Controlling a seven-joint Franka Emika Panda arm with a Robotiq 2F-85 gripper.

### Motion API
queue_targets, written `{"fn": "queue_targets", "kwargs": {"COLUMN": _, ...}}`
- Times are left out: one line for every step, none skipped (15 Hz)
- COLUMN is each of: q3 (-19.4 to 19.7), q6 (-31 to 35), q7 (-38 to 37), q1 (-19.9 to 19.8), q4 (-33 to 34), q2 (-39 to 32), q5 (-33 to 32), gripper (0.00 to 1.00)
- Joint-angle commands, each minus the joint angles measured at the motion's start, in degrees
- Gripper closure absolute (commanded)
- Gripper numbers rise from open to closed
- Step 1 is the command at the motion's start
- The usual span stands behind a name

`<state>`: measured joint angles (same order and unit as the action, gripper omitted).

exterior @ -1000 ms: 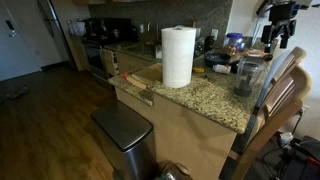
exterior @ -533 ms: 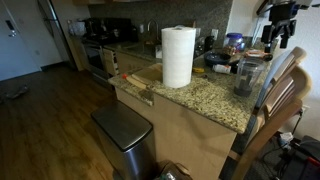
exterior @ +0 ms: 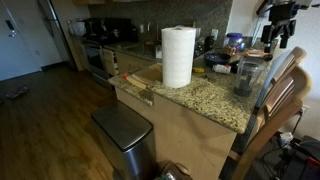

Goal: Put the spice container in the black bowl

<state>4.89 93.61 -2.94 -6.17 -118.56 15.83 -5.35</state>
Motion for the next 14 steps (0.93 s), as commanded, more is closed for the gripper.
{"fn": "queue_targets", "kwargs": {"q3": 0.65, "q6": 1.28, "q7": -4.87, "q1": -0.93, "q4": 4.88, "q2": -4.23, "q5": 0.87, "gripper": 0.00}}
{"fn": "queue_targets", "kwargs": {"q3": 2.16, "q6": 1.42, "q7": -6.21, "q1": -2.03, "q4": 8.81, "q2": -7.13, "q5": 2.04, "gripper": 0.00}}
{"fn": "queue_targets", "kwargs": {"q3": 3.59, "q6": 1.40, "q7": -6.59, "q1": -2.95, "q4": 12.11, "q2": -9.45, "q5": 2.30, "gripper": 0.00}}
{"fn": "queue_targets", "kwargs": {"q3": 4.85, "q6": 1.23, "q7": -7.58, "q1": -3.70, "q4": 14.23, "q2": -10.69, "q5": 2.85, "gripper": 0.00}}
{"fn": "queue_targets", "kwargs": {"q3": 6.27, "q6": 1.18, "q7": -8.18, "q1": -4.54, "q4": 17.12, "q2": -12.67, "q5": 3.72, "gripper": 0.00}}
{"fn": "queue_targets", "kwargs": {"q3": 7.86, "q6": 1.18, "q7": -8.47, "q1": -5.60, "q4": 20.06, "q2": -14.89, "q5": 4.78, "gripper": 0.00}}
{"fn": "queue_targets", "kwargs": {"q3": 9.41, "q6": 0.96, "q7": -8.75, "q1": -6.73, "q4": 23.24, "q2": -17.46, "q5": 6.05, "gripper": 0.00}}
{"fn": "queue_targets", "kwargs": {"q3": 10.86, "q6": 0.76, "q7": -9.12, "q1": -7.91, "q4": 26.44, "q2": -20.10, "q5": 7.49, "gripper": 0.00}}
{"fn": "queue_targets", "kwargs": {"q3": 12.19, "q6": 0.44, "q7": -9.67, "q1": -9.17, "q4": 29.79, "q2": -23.04, "q5": 9.17, "gripper": 0.00}}
{"fn": "queue_targets", "kwargs": {"q3": 13.34, "q6": 0.02, "q7": -10.41, "q1": -10.49, "q4": 33.30, "q2": -26.21, "q5": 11.08, "gripper": 0.00}}
{"fn": "queue_targets", "kwargs": {"q3": 13.93, "q6": -0.63, "q7": -12.18, "q1": -11.45, "q4": 35.61, "q2": -28.25, "q5": 12.87, "gripper": 0.00}}
{"fn": "queue_targets", "kwargs": {"q3": 13.95, "q6": -2.70, "q7": -14.45, "q1": -11.92, "q4": 37.09, "q2": -29.36, "q5": 14.71, "gripper": 0.00}}
{"fn": "queue_targets", "kwargs": {"q3": 13.68, "q6": -5.94, "q7": -15.77, "q1": -12.36, "q4": 37.94, "q2": -29.46, "q5": 17.23, "gripper": 0.00}}
{"fn": "queue_targets", "kwargs": {"q3": 13.57, "q6": -0.98, "q7": -12.77, "q1": -11.95, "q4": 33.27, "q2": -26.75, "q5": 13.86, "gripper": 0.00}}
